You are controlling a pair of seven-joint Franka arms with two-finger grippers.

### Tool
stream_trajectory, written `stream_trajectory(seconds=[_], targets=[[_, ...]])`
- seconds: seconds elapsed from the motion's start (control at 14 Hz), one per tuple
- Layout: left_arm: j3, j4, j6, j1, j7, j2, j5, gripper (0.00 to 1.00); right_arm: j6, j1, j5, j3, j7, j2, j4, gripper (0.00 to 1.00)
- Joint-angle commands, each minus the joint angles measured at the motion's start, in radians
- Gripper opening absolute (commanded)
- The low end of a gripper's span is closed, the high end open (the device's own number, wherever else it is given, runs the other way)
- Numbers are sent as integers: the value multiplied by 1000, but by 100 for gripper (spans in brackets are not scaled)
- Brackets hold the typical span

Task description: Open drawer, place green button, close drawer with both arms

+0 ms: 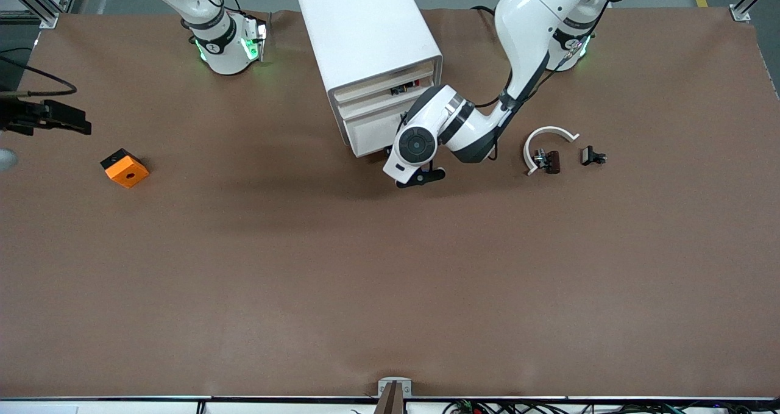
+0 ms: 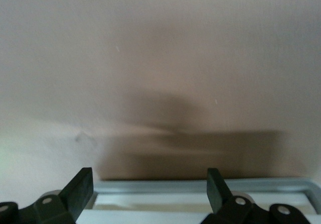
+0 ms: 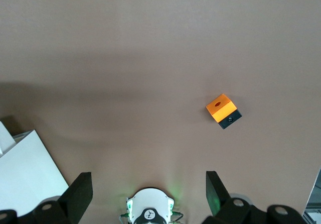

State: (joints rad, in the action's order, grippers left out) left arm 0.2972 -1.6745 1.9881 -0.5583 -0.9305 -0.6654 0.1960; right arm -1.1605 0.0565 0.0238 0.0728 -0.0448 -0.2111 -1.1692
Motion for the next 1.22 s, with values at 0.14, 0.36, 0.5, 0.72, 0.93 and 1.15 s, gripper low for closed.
stream_trajectory(seconds=[0.14,0.36,0.5,0.72,0.93,1.15], targets=[[45,4,-29,-40,-123,-8,45,100,-14,-21,-18,2,13,65,-53,100],[45,4,-31,-57,-194,-14,46,100,-57,-20,-21,2,13,107,-96,100],[45,6,-32,-68,-226,-20,46,100,-64,-23,-21,2,13,114,-105,100],[37,25,-61,-48,-290,-4,42,100,-108,-44,-22,-2,13,165,-173,100],[19,145,-61,38,-288,1,26,100,-162,-43,-21,1,11,232,-266,100],[-3,205,-66,121,-281,26,-79,100,-220,-60,-21,-13,11,292,-351,100]])
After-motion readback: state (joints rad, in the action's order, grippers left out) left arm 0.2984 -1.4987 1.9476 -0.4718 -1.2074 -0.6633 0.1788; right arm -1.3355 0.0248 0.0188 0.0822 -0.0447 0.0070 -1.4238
